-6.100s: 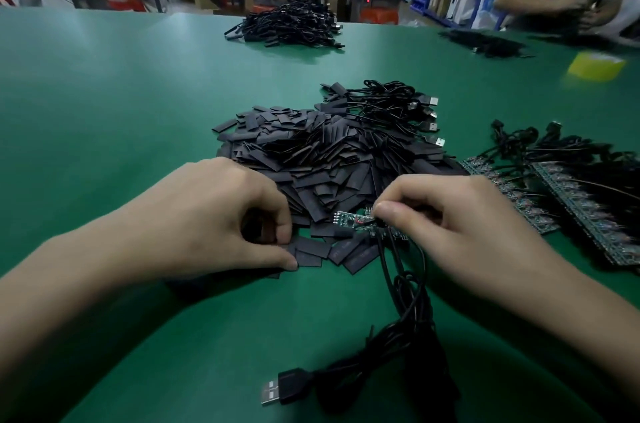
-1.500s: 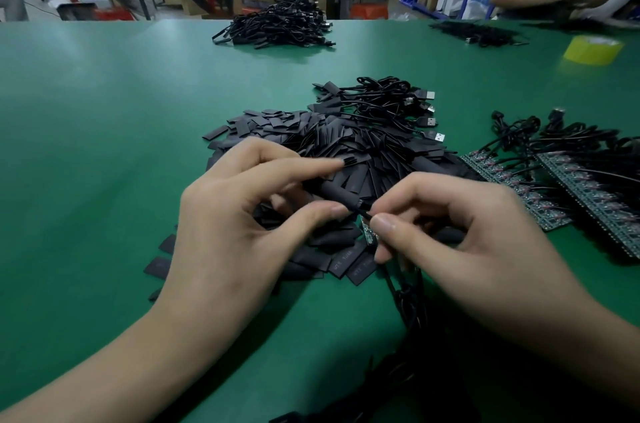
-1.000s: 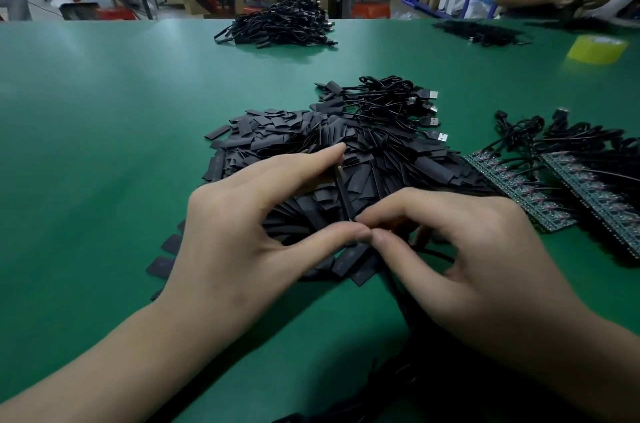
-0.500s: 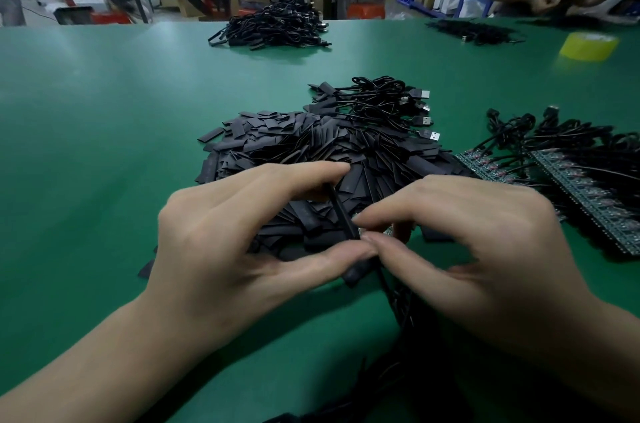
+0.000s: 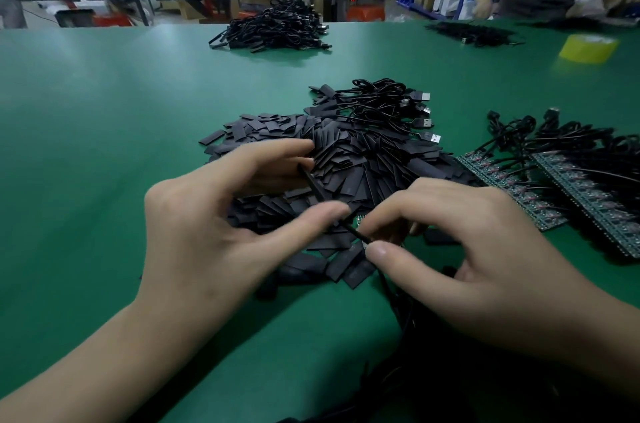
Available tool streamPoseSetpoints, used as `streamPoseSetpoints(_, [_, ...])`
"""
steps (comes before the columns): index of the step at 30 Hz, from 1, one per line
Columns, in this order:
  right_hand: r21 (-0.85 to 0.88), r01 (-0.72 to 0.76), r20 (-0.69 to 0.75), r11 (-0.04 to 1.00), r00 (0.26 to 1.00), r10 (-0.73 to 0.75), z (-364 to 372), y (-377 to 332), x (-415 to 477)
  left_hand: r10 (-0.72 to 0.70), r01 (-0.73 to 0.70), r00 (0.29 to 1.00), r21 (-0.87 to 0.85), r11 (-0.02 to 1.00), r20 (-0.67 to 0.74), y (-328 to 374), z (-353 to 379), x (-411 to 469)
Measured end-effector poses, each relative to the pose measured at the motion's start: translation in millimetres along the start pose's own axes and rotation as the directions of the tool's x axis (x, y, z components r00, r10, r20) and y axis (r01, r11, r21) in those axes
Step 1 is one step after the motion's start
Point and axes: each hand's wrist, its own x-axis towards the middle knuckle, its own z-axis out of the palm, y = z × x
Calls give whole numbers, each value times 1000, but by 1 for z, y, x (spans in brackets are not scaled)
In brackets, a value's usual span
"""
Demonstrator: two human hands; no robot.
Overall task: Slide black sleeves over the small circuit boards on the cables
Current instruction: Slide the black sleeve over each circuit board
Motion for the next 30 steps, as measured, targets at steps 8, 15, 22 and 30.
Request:
streamPoseSetpoints(8, [-10,-44,-37,999,998,43,-12,15,7,30,-18,983,67,998,-179,-29,-6,1])
streamPoseSetpoints(15, [-120,-211,-263,970,949,174,-48,55,43,200,-232,972,343,910,125,-33,4,-7])
streamPoseSetpoints(22, [-494,-191,-199,848,975,104,-54,113,166,144,-297,936,506,810,321,-31,14,-10])
streamPoseSetpoints(30, [-510,-199,-13,837,975,224,-10,133,220,73,-278,931,566,776,356,-37,18,-6])
